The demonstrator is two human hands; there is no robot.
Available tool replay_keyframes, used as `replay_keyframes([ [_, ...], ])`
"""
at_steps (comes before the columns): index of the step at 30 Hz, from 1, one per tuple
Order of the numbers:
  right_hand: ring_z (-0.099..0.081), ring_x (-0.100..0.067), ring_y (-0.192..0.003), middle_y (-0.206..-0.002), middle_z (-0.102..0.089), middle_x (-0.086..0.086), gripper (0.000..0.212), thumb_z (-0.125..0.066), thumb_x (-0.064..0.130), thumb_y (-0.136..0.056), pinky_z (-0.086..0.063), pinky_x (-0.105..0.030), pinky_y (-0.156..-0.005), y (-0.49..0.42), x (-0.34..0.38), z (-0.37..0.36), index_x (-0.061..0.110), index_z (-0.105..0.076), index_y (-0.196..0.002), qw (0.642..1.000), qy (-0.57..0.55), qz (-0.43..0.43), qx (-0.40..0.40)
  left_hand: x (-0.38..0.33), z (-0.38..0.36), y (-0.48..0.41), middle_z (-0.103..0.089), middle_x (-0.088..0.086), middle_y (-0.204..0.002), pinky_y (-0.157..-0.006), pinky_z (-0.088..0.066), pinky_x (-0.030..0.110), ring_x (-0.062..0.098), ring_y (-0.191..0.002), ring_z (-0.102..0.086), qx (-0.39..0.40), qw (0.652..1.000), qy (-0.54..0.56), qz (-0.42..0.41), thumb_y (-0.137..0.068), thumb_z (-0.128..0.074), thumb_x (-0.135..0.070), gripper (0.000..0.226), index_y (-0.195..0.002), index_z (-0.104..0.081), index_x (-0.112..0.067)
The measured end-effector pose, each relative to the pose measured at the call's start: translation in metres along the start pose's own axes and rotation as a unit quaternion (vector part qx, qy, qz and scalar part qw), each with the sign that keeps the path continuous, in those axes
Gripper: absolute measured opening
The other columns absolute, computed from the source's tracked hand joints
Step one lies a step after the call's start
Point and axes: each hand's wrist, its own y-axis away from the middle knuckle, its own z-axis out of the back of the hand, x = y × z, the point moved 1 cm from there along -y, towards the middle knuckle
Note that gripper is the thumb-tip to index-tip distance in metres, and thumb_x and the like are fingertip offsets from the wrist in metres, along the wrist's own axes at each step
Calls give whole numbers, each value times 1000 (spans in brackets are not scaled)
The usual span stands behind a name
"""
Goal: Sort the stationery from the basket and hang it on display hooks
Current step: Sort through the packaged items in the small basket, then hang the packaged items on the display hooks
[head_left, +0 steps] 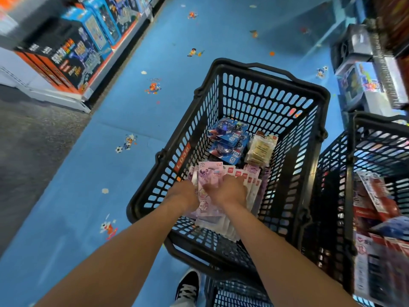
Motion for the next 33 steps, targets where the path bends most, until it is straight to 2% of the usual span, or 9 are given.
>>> replay_keyframes([
  [3,-59,-16,-71,-82,-61,-1,41,-75,52,-87,-39,-25,-53,1,1,-3,17,-55,-80,998,-38,-18,37,1,2,-2,-65,11,-123,-73,-46,30,25,-97,-61,25,999,-24,-27,-96,-61,-18,29,-124,-60,-9],
  [5,-60,-18,-72,-81,-63,0,38,-80,49,-83,-33,-25,-49,2,2,-6,17,-59,-84,998,-39,-11,52,0,5,-1,-65,11,-122,-75,-48,31,25,-97,-61,35,998,-38,-29,-96,-59,-17,31,-125,-60,-7],
  [8,-67,-24,-89,-96,-69,-5,46,-83,44,-80,-36,-25,-55,4,2,-9,13,-63,-108,996,-62,3,58,-2,9,5,-64,10,-120,-81,-52,31,26,-109,-64,40,997,-51,-33,-97,-58,-18,30,-124,-59,-5],
  [10,-68,-26,-95,-96,-68,-5,40,-82,40,-81,-39,-26,-58,5,-2,-7,12,-62,-101,996,-55,4,66,-5,14,11,-65,9,-117,-80,-51,31,26,-105,-64,39,995,-68,-59,-96,-57,-19,30,-122,-61,-5],
  [16,-49,-19,-62,-64,-45,0,31,-68,24,-88,-30,-26,-48,23,-11,36,17,-46,-67,995,-37,35,90,-35,35,44,-62,6,-103,-72,-47,32,23,-87,-56,9,995,-75,-67,-93,-59,-20,13,-101,-55,-10],
  [22,-72,-25,-78,-87,-70,-17,9,-61,9,-94,-54,-30,-61,55,-24,134,6,-65,-86,971,-180,115,111,-97,87,99,-60,11,-79,-57,-46,28,19,-67,-56,-89,983,-63,-148,-90,-57,-16,25,-68,-52,-7],
  [25,-70,-21,-71,-87,-72,-23,13,-65,11,-92,-59,-40,-68,75,-50,202,-2,-67,-89,965,-213,146,53,-144,103,130,-70,11,-94,-74,-49,32,27,-89,-65,-118,967,20,-226,-96,-57,-16,20,-91,-72,-5],
  [28,-70,-29,-76,-88,-72,-26,11,-68,10,-89,-58,-43,-75,89,-100,265,0,-67,-86,961,-247,122,-30,-205,91,160,-70,3,-96,-77,-47,29,20,-89,-63,-117,945,120,-282,-95,-61,-17,12,-98,-72,-14],
  [33,-56,-24,-54,-49,-55,-2,21,-65,17,-80,-39,-27,-51,109,-219,328,9,-58,-62,972,-163,-11,-166,-314,14,201,-69,8,-87,-62,-50,23,17,-78,-65,91,928,197,-304,-94,-71,-19,12,-95,-71,-7],
])
